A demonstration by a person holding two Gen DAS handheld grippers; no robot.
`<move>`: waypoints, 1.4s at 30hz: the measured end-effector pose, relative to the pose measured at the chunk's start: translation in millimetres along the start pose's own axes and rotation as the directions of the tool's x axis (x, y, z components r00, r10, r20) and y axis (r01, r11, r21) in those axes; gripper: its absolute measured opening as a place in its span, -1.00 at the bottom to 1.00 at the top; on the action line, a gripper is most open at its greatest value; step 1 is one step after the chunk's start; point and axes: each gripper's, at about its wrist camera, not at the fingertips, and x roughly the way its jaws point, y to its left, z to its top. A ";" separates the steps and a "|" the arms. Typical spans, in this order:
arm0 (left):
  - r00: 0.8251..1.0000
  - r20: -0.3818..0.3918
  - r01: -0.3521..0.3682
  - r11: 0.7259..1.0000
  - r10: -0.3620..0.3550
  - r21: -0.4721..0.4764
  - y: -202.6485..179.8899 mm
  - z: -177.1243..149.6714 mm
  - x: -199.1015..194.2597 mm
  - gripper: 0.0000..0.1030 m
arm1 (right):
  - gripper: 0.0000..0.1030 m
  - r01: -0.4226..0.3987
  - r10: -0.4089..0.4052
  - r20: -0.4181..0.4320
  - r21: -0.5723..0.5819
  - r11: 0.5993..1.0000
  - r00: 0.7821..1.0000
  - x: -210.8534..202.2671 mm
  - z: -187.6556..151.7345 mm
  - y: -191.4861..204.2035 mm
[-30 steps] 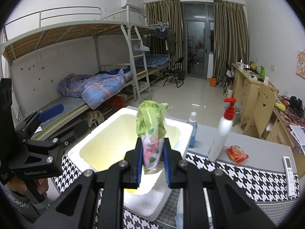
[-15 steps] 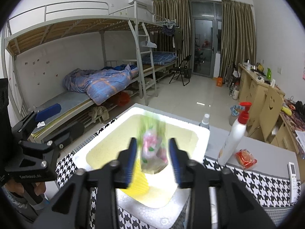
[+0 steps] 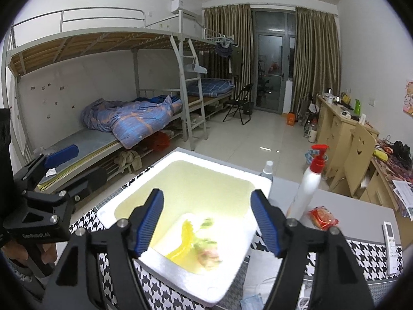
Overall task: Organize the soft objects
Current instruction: 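Withdraw both tools from the box back over the masks and sock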
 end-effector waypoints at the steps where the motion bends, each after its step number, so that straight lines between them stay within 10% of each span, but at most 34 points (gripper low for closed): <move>1: 1.000 0.002 0.001 1.000 -0.001 0.001 -0.9 0.1 -1.3 0.98 | 0.52 0.006 -0.006 0.000 -0.003 1.000 1.000 -2.0 -1.4 -0.9; 12: 1.000 0.016 0.015 1.000 -0.015 0.016 -20.5 0.1 -16.6 0.98 | 0.87 0.077 -0.078 0.050 0.011 0.997 0.996 -26.8 -9.4 -16.6; 42: 0.984 0.078 0.153 0.983 -0.161 0.099 -83.1 -1.8 -67.1 0.98 | 0.87 0.207 -0.219 0.156 0.089 0.974 0.963 -113.5 -54.8 -43.0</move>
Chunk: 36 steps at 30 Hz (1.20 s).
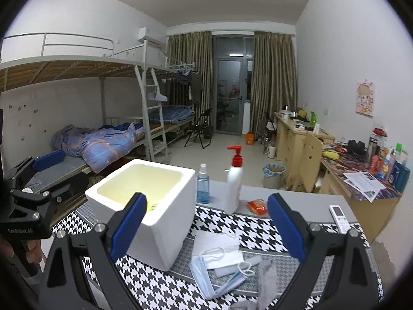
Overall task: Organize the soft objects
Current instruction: 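Withdraw both tools from the box back over the masks and sock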
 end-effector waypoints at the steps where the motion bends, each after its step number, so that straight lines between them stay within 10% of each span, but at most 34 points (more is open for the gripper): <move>1: 1.000 0.001 0.001 1.000 -0.001 0.002 -2.2 -0.6 -0.8 0.98 | 0.87 0.006 -0.006 0.004 0.004 1.000 1.000 -3.4 -2.5 -2.8; 36: 0.992 -0.022 0.125 0.991 -0.123 0.056 -72.4 -30.4 -3.9 0.98 | 0.88 0.132 -0.133 0.004 0.103 0.986 0.991 -51.3 -55.4 -48.7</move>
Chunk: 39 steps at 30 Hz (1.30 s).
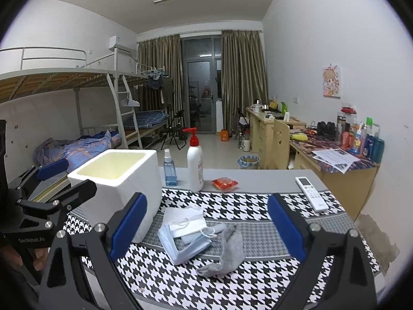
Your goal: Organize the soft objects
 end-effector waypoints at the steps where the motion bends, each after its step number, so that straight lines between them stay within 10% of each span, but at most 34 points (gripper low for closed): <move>1: 1.000 -0.002 0.003 1.000 -0.003 0.000 -1.8 -1.2 0.2 0.98 | 0.88 0.005 -0.005 -0.001 0.004 1.000 1.000 -0.7 -1.3 -2.1; 39: 0.986 -0.155 0.051 0.998 -0.055 -0.035 -31.4 -54.9 43.2 0.98 | 0.88 0.049 -0.045 -0.145 0.020 0.999 0.988 28.8 -53.7 -38.9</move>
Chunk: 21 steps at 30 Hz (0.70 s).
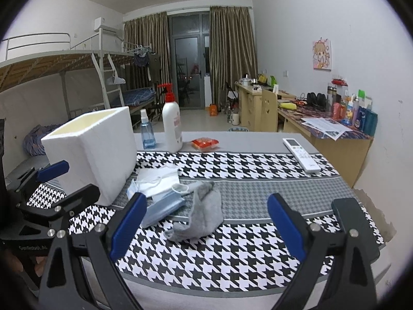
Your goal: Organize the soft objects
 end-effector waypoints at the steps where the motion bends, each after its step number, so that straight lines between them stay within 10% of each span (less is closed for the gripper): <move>1: 1.000 -0.009 0.001 1.000 -0.001 0.002 -0.7 -1.3 2.8 0.98 | 0.87 0.001 -0.001 -0.005 0.000 1.000 1.000 1.7 -0.8 -0.3; 21: 0.993 -0.122 0.003 1.000 0.000 0.022 -8.8 -18.2 39.5 0.98 | 0.87 -0.004 0.004 -0.091 -0.008 1.000 0.996 33.8 -14.7 -14.9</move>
